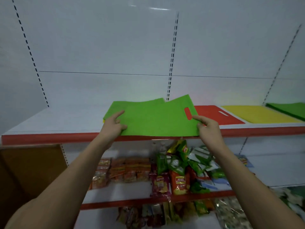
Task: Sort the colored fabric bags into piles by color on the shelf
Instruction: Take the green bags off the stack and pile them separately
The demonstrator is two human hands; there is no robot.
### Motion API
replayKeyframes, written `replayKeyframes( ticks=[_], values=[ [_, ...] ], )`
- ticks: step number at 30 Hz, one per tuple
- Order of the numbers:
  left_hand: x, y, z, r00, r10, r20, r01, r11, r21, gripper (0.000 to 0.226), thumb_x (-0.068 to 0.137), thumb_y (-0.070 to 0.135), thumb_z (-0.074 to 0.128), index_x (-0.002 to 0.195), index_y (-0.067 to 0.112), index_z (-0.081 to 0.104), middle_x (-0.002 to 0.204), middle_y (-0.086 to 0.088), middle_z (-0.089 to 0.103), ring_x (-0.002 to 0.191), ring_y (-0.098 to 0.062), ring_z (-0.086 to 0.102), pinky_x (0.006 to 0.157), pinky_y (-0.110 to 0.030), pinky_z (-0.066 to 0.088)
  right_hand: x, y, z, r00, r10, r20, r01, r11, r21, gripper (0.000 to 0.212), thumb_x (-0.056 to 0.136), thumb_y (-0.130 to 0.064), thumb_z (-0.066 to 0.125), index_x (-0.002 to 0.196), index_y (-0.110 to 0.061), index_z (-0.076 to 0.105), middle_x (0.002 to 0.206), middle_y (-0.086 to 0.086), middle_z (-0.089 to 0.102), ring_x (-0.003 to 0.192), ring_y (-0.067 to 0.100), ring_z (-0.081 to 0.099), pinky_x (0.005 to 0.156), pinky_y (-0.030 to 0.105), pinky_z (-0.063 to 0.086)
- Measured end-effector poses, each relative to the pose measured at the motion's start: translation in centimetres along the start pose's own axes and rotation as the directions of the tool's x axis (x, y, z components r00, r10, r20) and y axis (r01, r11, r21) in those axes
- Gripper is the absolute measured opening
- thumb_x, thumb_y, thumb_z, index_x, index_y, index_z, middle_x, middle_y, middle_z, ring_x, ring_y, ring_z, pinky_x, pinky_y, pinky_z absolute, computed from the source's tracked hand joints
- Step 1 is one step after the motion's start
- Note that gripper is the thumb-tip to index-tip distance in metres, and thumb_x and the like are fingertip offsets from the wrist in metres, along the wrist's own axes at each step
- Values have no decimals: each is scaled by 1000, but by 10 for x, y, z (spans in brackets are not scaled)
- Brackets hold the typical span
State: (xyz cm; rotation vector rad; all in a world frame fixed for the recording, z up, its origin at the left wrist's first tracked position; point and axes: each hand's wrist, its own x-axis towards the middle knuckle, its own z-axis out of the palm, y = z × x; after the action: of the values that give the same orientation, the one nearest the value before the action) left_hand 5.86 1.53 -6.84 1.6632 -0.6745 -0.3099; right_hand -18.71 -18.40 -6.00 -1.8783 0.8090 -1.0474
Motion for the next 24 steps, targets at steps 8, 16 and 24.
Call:
replayKeyframes(
  ticks=[8, 16, 24],
  values=[
    [-34, 22, 96, 969, 35, 246, -43, 999, 26, 53, 88, -8, 53, 135, 15, 59, 135, -4, 51, 121, -19, 51, 99, -29, 43, -52, 18, -116, 993, 65, -101, -75, 992, -98, 43, 99, 5, 37, 135, -11, 56, 96, 13, 65, 82, 42, 61, 63, 42, 51],
    [-79, 56, 251, 922, 60, 383, -23, 995, -100, 57, 88, -8, 62, 141, 9, 50, 125, -11, 59, 88, -16, 67, 77, -26, 57, -77, 76, -262, 963, 169, -212, -184, 982, -52, 43, 99, -1, 50, 139, -14, 52, 135, 1, 51, 117, 25, 55, 96, 38, 50],
    [-125, 86, 410, 838, 101, 536, -38, 991, -128, 58, 87, -13, 60, 141, 4, 49, 126, -7, 59, 98, -18, 63, 69, -12, 54, -96, 125, -416, 929, 199, -312, -228, 972, -58, 41, 97, -4, 54, 135, -17, 57, 140, 0, 50, 119, 10, 49, 93, 29, 45]
  ],
)
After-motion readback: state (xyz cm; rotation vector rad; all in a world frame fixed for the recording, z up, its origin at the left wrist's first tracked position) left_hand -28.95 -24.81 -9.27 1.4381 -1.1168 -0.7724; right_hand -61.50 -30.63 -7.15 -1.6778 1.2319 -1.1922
